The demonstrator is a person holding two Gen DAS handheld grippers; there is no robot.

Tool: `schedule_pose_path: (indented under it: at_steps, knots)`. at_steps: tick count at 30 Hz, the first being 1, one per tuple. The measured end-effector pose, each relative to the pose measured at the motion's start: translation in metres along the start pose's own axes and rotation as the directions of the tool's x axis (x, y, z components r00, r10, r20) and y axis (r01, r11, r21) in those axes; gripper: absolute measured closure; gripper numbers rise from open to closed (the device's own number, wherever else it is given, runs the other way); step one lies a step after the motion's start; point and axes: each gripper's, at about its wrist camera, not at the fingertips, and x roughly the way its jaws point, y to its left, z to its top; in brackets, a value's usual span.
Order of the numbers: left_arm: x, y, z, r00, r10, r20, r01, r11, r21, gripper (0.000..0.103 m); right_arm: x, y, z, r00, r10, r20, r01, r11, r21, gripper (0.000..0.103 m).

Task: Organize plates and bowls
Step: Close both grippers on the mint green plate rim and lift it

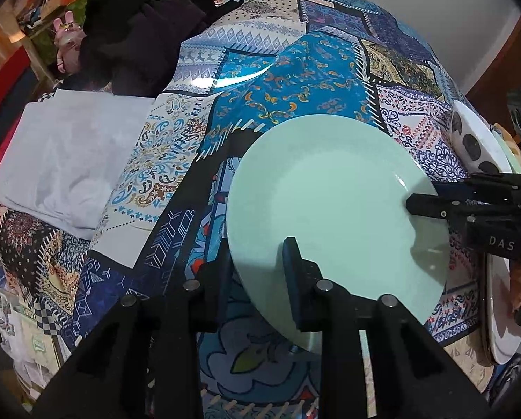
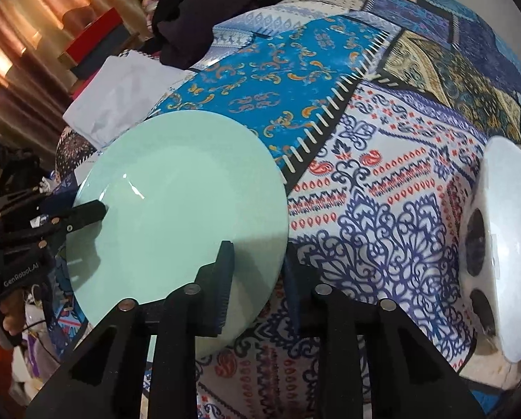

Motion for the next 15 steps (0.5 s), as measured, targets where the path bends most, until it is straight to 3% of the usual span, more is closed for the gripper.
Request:
schedule_pose_path:
  at_steps: [15]
  knots:
    - [-0.05,-0.018,-0.006,0.997,-0.027,0.071,0.027,1.0,-0.004,0.076,-0.061,0.003,-0.018,0.992,-0.005,0.125,0.002,1.0,0.019,0.08]
